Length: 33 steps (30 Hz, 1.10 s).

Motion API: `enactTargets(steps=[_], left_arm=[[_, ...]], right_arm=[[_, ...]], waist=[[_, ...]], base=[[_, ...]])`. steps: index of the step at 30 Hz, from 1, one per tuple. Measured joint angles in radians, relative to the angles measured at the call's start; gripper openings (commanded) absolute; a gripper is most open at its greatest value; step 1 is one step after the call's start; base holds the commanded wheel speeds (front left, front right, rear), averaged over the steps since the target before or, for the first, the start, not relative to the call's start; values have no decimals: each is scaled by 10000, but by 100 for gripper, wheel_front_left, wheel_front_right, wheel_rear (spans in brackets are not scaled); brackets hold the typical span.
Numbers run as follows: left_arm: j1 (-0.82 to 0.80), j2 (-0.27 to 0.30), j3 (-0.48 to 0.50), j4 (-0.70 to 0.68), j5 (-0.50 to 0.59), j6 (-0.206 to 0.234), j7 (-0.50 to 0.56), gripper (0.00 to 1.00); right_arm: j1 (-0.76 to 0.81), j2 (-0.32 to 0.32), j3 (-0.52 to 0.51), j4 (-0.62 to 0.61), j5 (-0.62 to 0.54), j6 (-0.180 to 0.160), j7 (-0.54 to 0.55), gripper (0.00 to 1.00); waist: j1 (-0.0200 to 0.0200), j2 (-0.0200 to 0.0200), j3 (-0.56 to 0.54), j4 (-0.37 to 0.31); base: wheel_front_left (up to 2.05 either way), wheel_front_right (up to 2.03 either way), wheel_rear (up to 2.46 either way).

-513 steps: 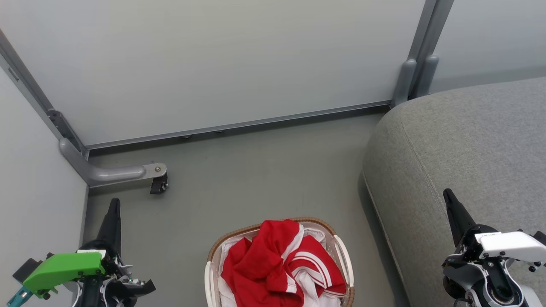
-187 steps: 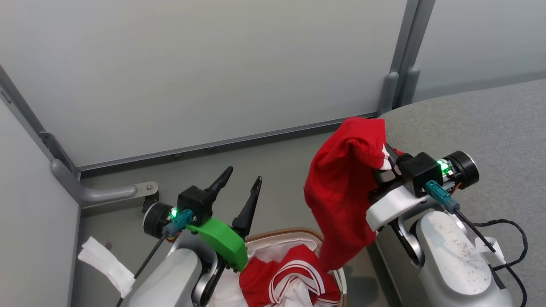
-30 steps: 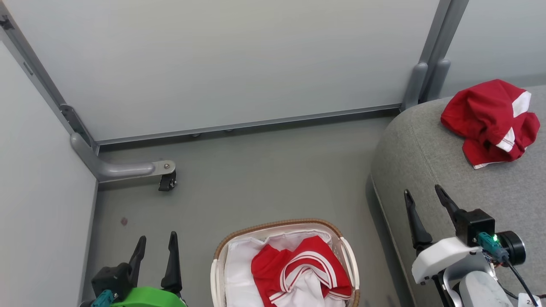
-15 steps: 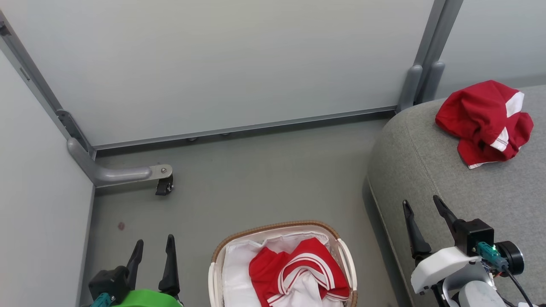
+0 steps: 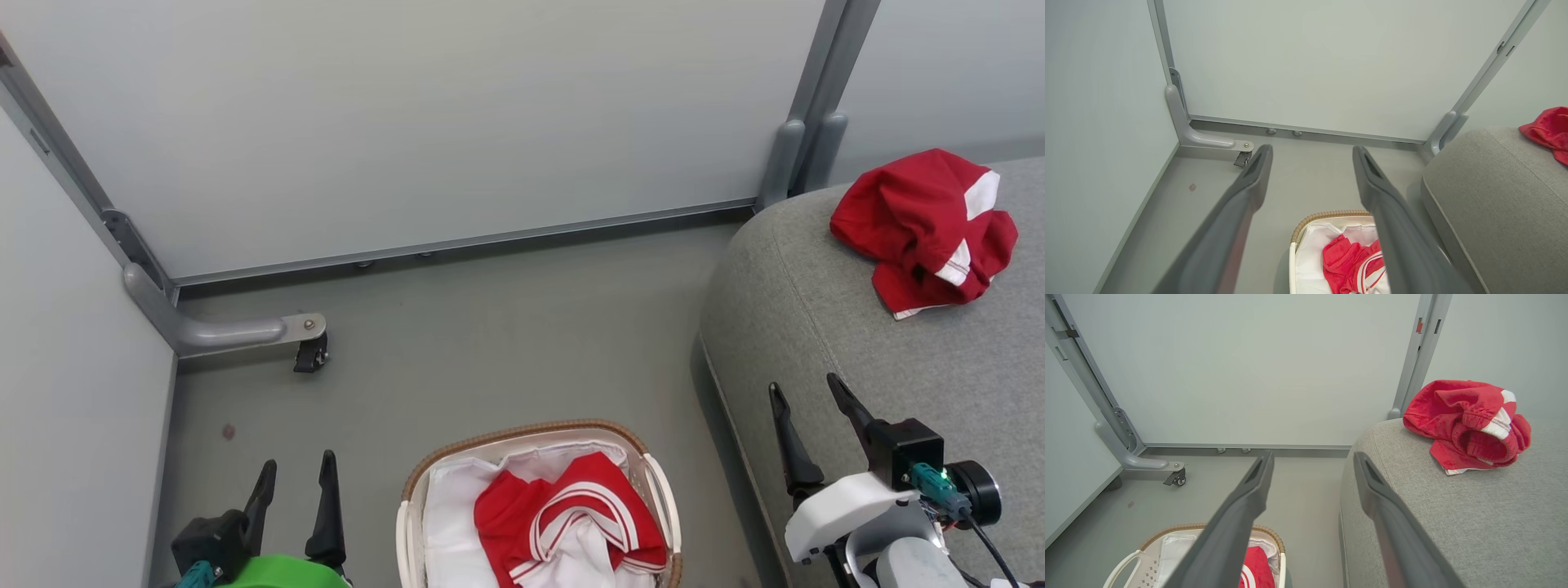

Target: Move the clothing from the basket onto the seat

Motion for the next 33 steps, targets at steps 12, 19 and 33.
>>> enactTargets(steps=[12, 19, 33], left_arm=[[-355, -4, -234, 157, 0, 0, -2, 100], [-1576, -12, -832, 851, 113, 0, -15, 100], [-4754, 245, -3204, 3254, 276, 0, -13, 100]], right_arm=[[-261, 2, -104, -276, 17, 0, 0, 100], [-822, 2, -508, -629, -2, 0, 0, 100], [-2372, -8, -366, -1636, 447, 0, 0, 100]], waist=[[0, 0, 426, -172], [0, 0, 1289, -338], [1, 0, 4175, -1061]], base=[[0, 0, 0], [0, 0, 0], [0, 0, 0]])
